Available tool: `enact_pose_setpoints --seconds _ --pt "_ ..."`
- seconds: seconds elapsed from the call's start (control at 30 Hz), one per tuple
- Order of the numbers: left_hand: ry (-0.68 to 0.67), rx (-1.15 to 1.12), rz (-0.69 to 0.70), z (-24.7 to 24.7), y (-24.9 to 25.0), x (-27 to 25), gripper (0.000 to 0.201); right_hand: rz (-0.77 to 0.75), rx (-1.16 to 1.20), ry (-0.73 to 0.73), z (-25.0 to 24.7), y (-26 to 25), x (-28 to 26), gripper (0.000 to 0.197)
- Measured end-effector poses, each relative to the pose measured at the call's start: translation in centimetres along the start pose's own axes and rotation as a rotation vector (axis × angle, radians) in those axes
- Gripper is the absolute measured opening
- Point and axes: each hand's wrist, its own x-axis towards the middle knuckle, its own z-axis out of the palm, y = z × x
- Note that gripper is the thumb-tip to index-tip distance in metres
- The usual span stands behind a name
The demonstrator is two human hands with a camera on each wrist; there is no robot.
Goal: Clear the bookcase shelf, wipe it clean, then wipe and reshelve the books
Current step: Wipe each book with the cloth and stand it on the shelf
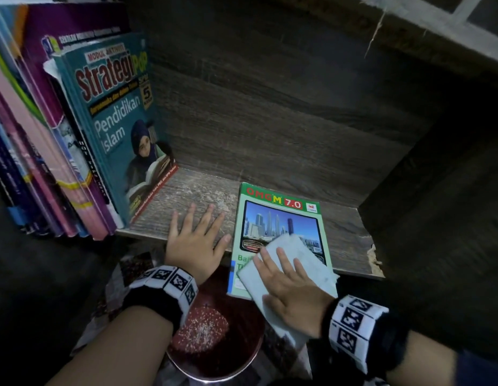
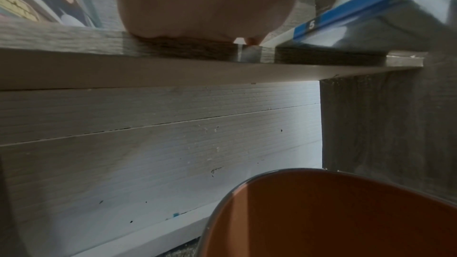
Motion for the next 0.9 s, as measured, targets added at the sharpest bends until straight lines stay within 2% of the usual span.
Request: enact_pose_setpoints --seconds 0.07,0.17,0.33,0.43,0.5,0.7,0.8,0.9 --pt "-0.018 0.007 0.004 0.0 0.0 0.1 0.081 0.019 -0.018 -0.052 0.4 1.6 -1.0 0.065" --pt "-0.012 0.014 0.015 0.1 0.0 0.0 0.080 0.137 0.035 -0.080 -0.4 4.8 -1.1 0.063" --pt "0.004 0.001 -0.009 0.1 0.5 0.2 0.079 0.317 0.172 0.001 -3.1 9.3 2.6 0.060" --pt "-0.013 0.043 -0.002 0.4 1.2 0.5 0.074 0.399 0.191 0.064 -4.4 10.5 6.1 0.059" --pt "0.029 0.030 0.008 0.5 1.4 0.6 0.071 0.431 0.199 0.098 -5.3 10.6 8.2 0.059" --pt "0.099 0.032 0.083 0.5 1.2 0.1 0.058 0.373 0.168 0.227 -5.7 8.2 11.9 0.060" --pt "0.088 0.025 0.085 0.4 1.2 0.1 0.058 0.303 0.111 0.211 -5.4 6.5 11.7 0.060" --pt "0.065 0.002 0.022 0.4 1.4 0.0 0.060 0.210 0.092 0.161 -4.6 5.1 9.9 0.061"
